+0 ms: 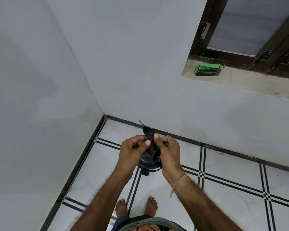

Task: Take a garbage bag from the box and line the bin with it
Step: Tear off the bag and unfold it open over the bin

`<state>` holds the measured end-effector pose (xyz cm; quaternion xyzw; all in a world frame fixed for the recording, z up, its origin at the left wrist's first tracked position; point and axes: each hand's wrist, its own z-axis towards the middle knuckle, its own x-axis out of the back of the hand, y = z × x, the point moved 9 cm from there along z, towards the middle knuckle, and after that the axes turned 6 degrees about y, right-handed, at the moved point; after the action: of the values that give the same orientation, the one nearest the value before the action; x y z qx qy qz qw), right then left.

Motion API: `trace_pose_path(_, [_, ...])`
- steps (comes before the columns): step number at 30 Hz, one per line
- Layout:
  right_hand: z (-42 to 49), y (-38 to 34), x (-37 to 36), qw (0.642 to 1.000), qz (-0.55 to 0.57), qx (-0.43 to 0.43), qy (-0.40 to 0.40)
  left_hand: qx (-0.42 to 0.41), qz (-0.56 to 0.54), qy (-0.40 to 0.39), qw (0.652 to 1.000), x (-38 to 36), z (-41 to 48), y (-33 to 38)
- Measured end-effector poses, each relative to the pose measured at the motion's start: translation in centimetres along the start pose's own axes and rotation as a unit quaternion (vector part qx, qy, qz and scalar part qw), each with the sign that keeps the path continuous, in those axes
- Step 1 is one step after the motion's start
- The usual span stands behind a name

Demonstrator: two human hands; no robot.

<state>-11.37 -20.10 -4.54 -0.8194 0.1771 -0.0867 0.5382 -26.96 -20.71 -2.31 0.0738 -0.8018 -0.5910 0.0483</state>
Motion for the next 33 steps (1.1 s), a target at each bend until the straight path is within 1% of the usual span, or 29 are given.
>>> trace_pose_path(5, [-0.2,-0.7,-0.5,0.994,-0.038,0.067,-0.081,0.05,-0.057,0.053,0.996,1.4,0.5,-0.8])
trace_pose_path(7, [-0.5,-1.0,-0.9,0.989,-0.054,0.09,-0.108,0.06,-0.064,0.068,0.994,1.6,0.5,-0.9])
trace_pose_path(10, [-0.9,-1.7,-1.4,0.982,-0.071,0.113,-0.13,0.071,-0.072,0.061,0.993,1.3,0.3,-1.1])
trace_pose_path(12, [-1.0,-1.9,-1.7,0.983,-0.062,0.103,-0.139,0.112,-0.11,0.044,0.987,0.9,0.2,-1.6])
trace_pose_path(15, [-0.9,-1.5,-1.9,0.987,-0.043,0.056,-0.144,0.163,-0.171,0.019,0.972,0.4,-0.2,-2.2])
trace_pose_path(19, [-0.5,-0.5,-1.8,0.991,-0.017,-0.017,-0.135,0.187,-0.215,-0.014,0.958,-0.3,-0.5,-2.4])
trace_pose_path(21, [-0.6,0.2,-2.0,0.988,0.027,-0.074,-0.135,0.205,-0.231,-0.022,0.951,-0.4,-0.7,-2.6])
trace_pose_path(24, [-0.6,1.1,-2.1,0.973,0.104,-0.17,-0.117,0.22,-0.256,-0.034,0.941,-0.3,-0.5,-2.7])
trace_pose_path(27, [-0.1,2.1,-1.8,0.951,0.165,-0.251,-0.079,0.254,-0.305,-0.017,0.917,0.4,-0.2,-3.7])
trace_pose_path(29, [0.2,2.5,-1.3,0.94,0.179,-0.283,-0.061,0.279,-0.316,-0.003,0.907,1.0,0.1,-4.7])
trace_pose_path(31, [0.7,2.8,-0.7,0.935,0.191,-0.296,-0.037,0.292,-0.309,0.015,0.905,2.1,0.5,-5.4])
trace_pose_path(33, [1.3,2.4,-0.2,0.934,0.209,-0.288,-0.02,0.319,-0.291,0.043,0.901,3.5,0.8,-6.5])
